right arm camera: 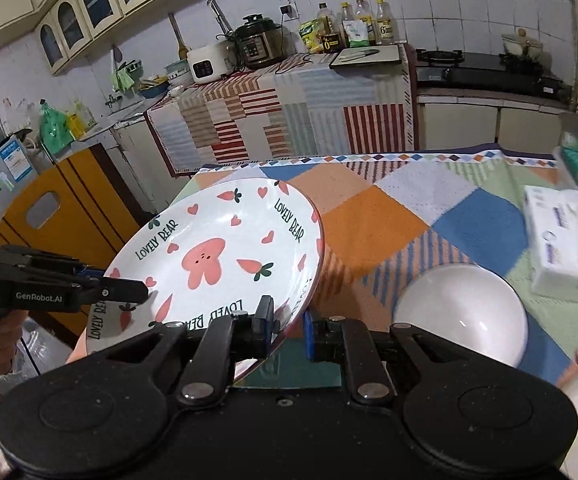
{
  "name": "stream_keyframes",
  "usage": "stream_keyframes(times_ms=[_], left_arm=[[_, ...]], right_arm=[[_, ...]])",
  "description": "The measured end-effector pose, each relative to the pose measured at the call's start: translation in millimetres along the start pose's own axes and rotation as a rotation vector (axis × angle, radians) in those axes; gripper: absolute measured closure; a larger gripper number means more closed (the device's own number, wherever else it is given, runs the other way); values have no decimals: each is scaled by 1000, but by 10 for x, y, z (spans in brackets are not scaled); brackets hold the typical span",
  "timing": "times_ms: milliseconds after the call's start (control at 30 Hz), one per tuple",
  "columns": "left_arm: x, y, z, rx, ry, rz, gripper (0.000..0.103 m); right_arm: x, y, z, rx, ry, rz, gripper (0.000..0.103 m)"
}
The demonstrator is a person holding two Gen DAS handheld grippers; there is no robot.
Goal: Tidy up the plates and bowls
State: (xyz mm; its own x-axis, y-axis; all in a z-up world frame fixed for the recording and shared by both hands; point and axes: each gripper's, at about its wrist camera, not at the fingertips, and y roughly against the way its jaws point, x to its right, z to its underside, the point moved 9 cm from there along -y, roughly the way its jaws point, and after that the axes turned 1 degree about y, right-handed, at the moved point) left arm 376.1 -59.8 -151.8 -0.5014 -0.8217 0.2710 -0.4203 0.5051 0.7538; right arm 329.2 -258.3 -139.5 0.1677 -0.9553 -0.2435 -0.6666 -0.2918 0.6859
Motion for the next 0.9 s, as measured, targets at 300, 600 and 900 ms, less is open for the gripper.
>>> stream_keyframes(times_ms=[300, 600, 900], left_arm=[[311, -108, 460, -104, 14, -8, 76], [416, -352, 739, -198, 26, -24, 74], [467, -436, 787, -236, -8, -62, 73]], right_arm=[[145, 263, 565, -38, -70, 1, 84], [278, 217, 954, -88, -113, 7, 84], [334, 167, 1093, -131, -121, 0, 83]])
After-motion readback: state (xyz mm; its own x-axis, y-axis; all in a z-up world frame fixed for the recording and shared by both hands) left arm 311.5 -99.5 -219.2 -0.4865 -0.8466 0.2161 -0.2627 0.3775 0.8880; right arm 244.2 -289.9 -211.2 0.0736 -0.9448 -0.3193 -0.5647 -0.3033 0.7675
